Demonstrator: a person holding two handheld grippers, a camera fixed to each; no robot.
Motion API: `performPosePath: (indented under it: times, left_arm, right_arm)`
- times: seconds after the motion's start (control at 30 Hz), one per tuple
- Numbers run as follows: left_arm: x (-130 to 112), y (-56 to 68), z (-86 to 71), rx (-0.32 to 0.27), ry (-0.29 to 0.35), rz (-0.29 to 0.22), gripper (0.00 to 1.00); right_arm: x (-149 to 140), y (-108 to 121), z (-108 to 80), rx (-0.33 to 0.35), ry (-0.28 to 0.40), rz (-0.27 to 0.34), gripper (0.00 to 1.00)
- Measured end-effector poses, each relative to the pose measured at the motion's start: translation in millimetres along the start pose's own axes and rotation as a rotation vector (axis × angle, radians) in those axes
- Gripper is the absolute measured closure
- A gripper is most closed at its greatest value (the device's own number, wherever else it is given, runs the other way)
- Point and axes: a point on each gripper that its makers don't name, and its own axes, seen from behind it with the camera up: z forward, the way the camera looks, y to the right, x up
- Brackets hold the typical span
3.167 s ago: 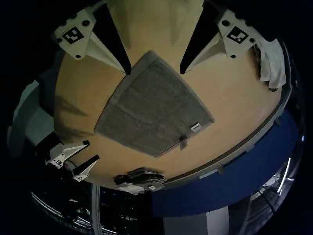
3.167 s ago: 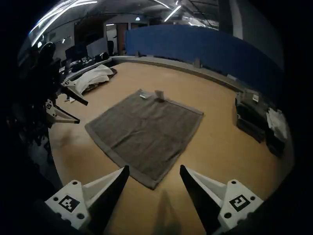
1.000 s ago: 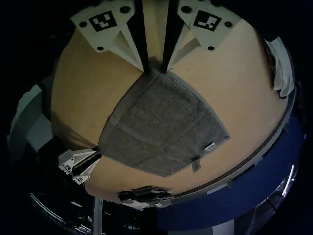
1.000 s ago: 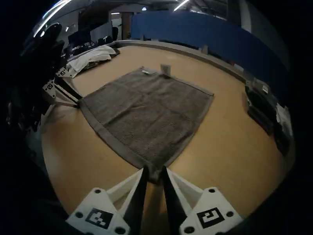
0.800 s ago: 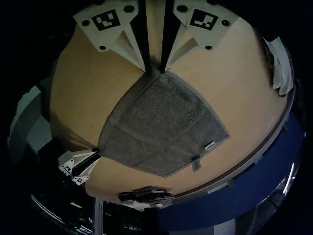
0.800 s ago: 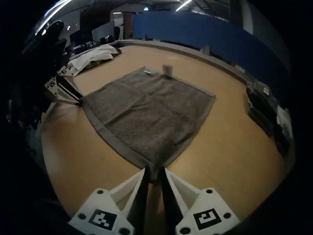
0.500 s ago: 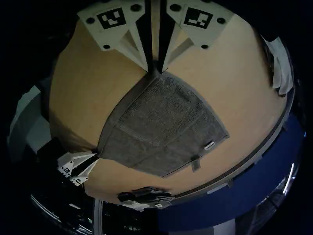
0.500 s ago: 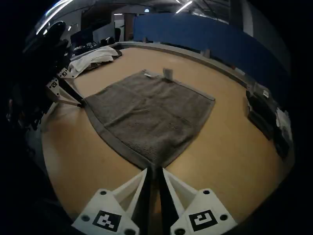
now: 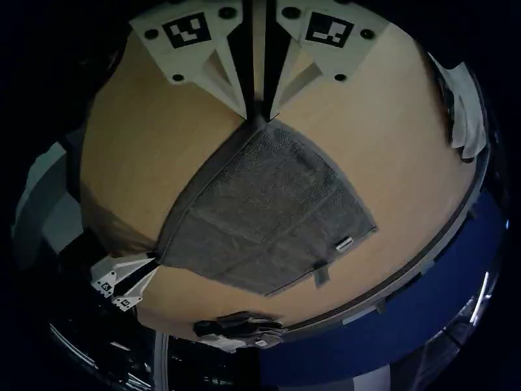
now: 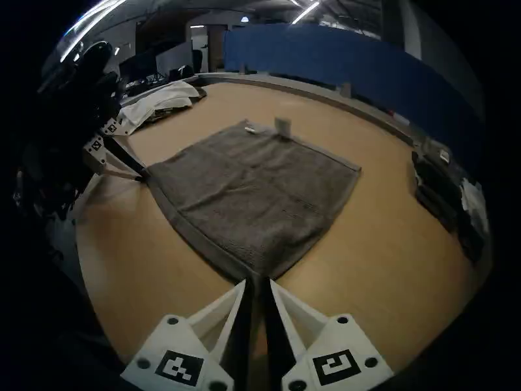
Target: Fold towel
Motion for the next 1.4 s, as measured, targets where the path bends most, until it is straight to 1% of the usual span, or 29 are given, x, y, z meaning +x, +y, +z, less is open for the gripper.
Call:
performPosePath:
  times: [0.3,0.6,0.8,1.07,1.4]
  left_arm:
    - [9.3,-0.6,-8.5,0.008,0.007,-0.015,0.92]
    - [21.8,-0.9,-23.5,0.021,0.017,-0.031,0.91]
    - [32.2,-1.1,-38.1,0.034,0.022,-0.052,0.92]
    - [46.2,0.3,-59.7,0.041,0.024,-0.083,0.92]
    - [58.9,6.3,-86.1,0.047,0.017,-0.087,0.92]
  right_arm:
    - [7.6,1.2,-8.3,0.001,0.010,0.001,0.89]
    - [19.1,1.8,-23.0,0.006,0.022,-0.006,0.89]
    - [30.3,1.5,-36.2,0.006,0.033,-0.011,0.89]
    - [48.8,0.0,-60.3,0.010,0.052,-0.015,0.89]
    - [63.3,-2.2,-85.9,0.019,0.057,-0.007,0.89]
